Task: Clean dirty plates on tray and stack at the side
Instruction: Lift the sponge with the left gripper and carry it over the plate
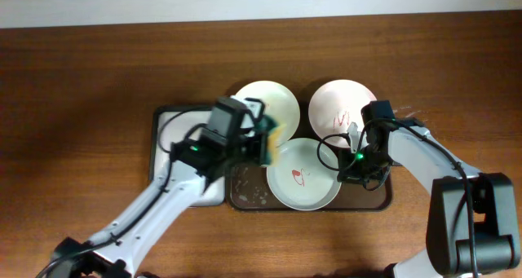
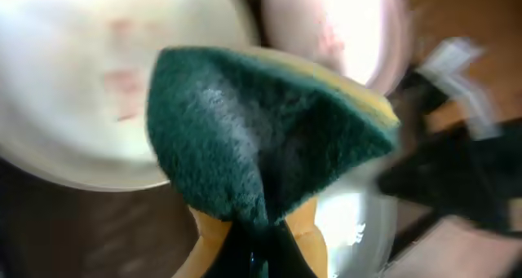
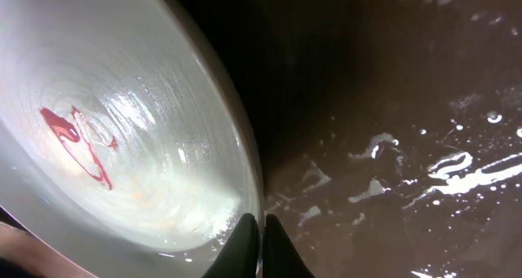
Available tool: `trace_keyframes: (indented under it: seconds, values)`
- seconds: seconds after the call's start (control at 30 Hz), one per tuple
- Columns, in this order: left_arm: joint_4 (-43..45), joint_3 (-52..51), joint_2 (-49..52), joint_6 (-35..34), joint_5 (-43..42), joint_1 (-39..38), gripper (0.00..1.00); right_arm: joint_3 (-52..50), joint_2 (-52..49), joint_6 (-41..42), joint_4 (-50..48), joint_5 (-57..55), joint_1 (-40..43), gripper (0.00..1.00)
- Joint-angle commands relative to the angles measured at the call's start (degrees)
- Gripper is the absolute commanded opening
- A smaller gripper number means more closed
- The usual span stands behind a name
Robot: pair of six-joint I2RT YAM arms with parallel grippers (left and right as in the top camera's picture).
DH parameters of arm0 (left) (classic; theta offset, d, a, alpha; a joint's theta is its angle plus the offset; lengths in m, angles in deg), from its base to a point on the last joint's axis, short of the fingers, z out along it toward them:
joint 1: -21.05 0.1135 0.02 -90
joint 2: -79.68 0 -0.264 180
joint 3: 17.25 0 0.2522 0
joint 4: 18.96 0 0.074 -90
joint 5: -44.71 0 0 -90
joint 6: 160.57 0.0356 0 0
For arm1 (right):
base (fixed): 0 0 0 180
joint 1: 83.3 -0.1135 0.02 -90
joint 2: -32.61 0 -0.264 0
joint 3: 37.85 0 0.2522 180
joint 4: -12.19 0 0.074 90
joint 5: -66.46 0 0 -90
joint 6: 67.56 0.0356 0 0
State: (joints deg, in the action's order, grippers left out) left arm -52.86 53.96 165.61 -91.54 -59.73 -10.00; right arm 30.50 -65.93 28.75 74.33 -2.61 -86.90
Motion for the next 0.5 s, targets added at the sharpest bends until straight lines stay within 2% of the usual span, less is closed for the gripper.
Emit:
trace_keyframes:
  seconds: [0.0,0.2,0.47]
  values:
    - [4.0,0.8,1.9,-11.7,3.3,-4.7,0.0,0.8,-0.3,0.2,0.3,0.7,-0.6,0.05]
    - [6.2,0.8,7.1,-15.9,10.8,-11.8,0.0,0.8,-0.3,0.2,0.3,0.7,-0.6,0.05]
    - [8.2,0.8,15.4,-26.0,12.8,-17.0,0.0,0.8,-0.3,0.2,0.3,0.7,-0.6,0.05]
